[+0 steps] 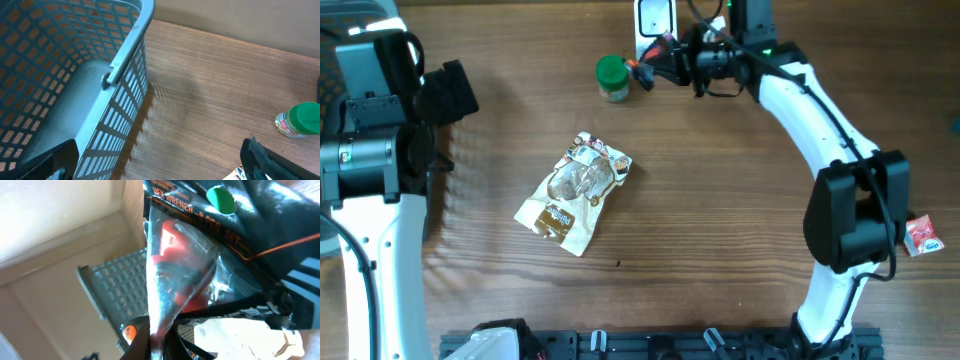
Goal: Scan the item barcode
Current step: 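Hold the wrench packet in front of the white scanner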
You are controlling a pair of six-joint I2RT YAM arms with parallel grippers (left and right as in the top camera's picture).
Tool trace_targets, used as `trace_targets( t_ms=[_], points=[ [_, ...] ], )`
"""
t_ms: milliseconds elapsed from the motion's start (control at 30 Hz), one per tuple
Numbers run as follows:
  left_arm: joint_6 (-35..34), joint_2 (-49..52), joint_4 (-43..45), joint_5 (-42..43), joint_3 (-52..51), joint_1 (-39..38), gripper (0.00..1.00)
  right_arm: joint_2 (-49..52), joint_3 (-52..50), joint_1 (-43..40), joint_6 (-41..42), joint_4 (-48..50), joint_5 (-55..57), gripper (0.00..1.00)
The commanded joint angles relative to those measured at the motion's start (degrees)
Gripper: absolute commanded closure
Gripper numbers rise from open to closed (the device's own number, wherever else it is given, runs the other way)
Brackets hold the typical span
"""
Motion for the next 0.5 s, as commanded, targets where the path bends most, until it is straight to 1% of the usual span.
trace_targets(
  t_ms=[0,100,267,333,467],
  points=[
    [0.3,-0.6,0.2,-0.3,0.3,0.4,0.0,2.3,0.8,-0.4,-1.5,2.7,7.1,0.95],
    [0.3,-0.6,0.2,-0.3,0.3,0.4,0.0,6.2,0.8,-0.2,2.4,9.5,6.9,0.95],
    [0.3,-0.6,0.2,-0.3,0.3,0.4,0.0,12.6,1.1,0.6,12.8,22.4,6.2,0.95],
    [0.3,-0.6,0.1,-0.3,0.3,0.4,0.0,15.0,2.8,1.2,16.9,26.5,6.9,0.95],
    [0.3,-0.6,0.2,-0.3,0.3,0.4,0.0,18.4,7.9,2.1,21.4,26.8,8.0,0.95]
  ],
)
